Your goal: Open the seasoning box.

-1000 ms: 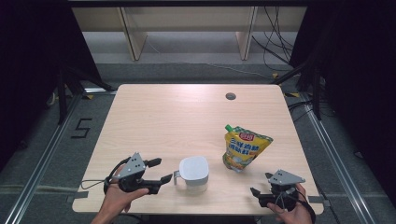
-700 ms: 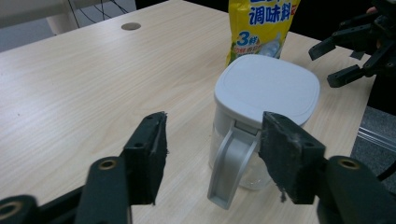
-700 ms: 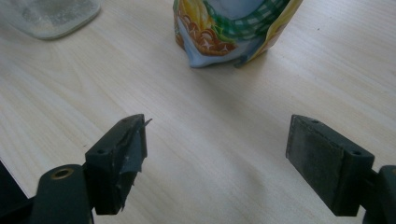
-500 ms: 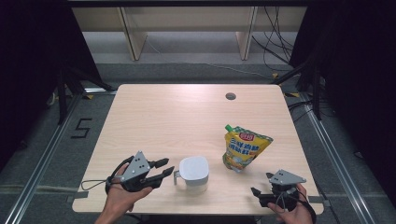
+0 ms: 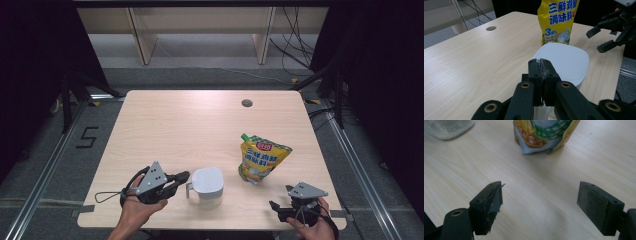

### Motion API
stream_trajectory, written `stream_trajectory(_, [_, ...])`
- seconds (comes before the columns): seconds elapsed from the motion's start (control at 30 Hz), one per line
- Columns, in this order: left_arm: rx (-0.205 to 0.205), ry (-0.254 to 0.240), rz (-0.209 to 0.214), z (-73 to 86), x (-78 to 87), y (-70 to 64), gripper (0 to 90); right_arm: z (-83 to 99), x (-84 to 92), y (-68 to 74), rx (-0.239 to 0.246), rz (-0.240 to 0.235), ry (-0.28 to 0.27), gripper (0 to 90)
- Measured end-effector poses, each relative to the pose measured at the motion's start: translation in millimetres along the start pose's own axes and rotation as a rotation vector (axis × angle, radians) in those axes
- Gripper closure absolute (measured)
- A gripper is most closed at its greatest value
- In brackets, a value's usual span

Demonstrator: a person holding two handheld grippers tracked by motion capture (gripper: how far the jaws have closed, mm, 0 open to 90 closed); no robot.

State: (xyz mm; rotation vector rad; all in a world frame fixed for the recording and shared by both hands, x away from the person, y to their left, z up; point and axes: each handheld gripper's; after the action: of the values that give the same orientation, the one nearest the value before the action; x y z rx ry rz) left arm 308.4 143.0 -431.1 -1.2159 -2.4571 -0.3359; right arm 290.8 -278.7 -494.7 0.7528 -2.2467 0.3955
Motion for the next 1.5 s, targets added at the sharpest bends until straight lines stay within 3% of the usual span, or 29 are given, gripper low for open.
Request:
stream_trajectory(0.03, [0.001, 0.001, 0.013, 0.1, -3.9, -1.9, 88.3, -0.4, -0.2, -0.1, 0.014, 0.002, -0.004, 21.5])
stream_trajectory(0.07, [-0.003, 0.008, 0.017, -0.2, -5.1, -2.7, 88.7, -0.7, 0.4, 2.0, -0.011, -0.006, 0.001, 21.6])
stream_trajectory(0.17, [-0.01, 0.014, 0.025, 0.5, -8.0, -3.0, 89.2, -0.9, 0.2, 2.7, -0.006, -0.01, 0.004, 21.6])
stream_trajectory(0.43, [0.038, 0.012, 0.019, 4.9, -10.5, 1.1, 88.7, -2.2, -0.2, 3.2, -0.004, -0.006, -0.009, 21.5])
stream_trajectory(0.63, [0.022, 0.024, 0.011, 5.7, -10.3, 1.0, 88.6, -3.2, -0.3, 5.5, -0.014, -0.013, -0.004, 20.8])
stream_trajectory(0.67, [0.022, 0.024, 0.011, 5.7, -10.3, 1.0, 88.8, -3.0, -0.8, 4.7, 0.002, -0.008, -0.012, 20.5])
stream_trajectory(0.73, [0.017, 0.022, 0.014, 6.4, -10.6, 1.5, 88.8, -3.4, -0.2, 5.1, -0.001, -0.008, -0.016, 20.3])
stream_trajectory(0.77, [0.027, 0.024, 0.011, 7.2, -10.8, 1.5, 88.8, -3.7, 1.0, 8.5, -0.036, -0.018, -0.012, 19.5])
stream_trajectory(0.8, [0.027, 0.024, 0.011, 7.2, -10.8, 1.5, 88.8, -3.7, 1.0, 8.5, -0.036, -0.018, -0.012, 19.5])
stream_trajectory(0.83, [0.032, 0.017, 0.011, 7.4, -11.0, 2.0, 88.7, -4.5, 0.0, 6.7, -0.009, -0.017, -0.03, 18.8])
stream_trajectory(1.0, [0.029, -0.002, 0.024, 4.7, -10.5, -0.8, 88.7, -6.8, -1.5, 7.6, 0.019, -0.024, -0.045, 18.2])
stream_trajectory(1.13, [0.019, 0.006, 0.029, 4.5, -12.3, -2.5, 88.7, -7.3, -2.0, 9.5, 0.014, -0.031, -0.039, 18.6])
stream_trajectory(1.3, [0.027, -0.002, 0.038, 5.9, -12.5, -1.4, 88.7, -7.7, -1.6, 10.5, 0.005, -0.04, -0.044, 25.4])
stream_trajectory(1.37, [0.028, -0.001, 0.04, 6.1, -12.4, -1.3, 88.7, -8.4, -1.0, 9.9, 0.024, -0.033, -0.055, 27.6])
stream_trajectory(1.4, [0.029, -0.005, 0.034, 6.6, -12.3, -1.2, 88.7, -10.1, 0.4, 10.9, 0.037, -0.049, -0.077, 35.0])
stream_trajectory(1.5, [0.026, -0.004, 0.032, 6.7, -12.1, -1.2, 88.7, -13.1, 2.3, 12.6, 0.075, -0.04, -0.123, 43.9])
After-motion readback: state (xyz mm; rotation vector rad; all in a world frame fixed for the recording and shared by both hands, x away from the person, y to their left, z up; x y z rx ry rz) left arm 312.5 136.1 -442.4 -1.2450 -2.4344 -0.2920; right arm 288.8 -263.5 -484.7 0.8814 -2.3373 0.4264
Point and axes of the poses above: each handheld gripper's, and its own axes: x roughly backward along the jaws, z roughly out of its underside, y roughly to its left, and after that the axes turned 4 degrees about y, right-handed
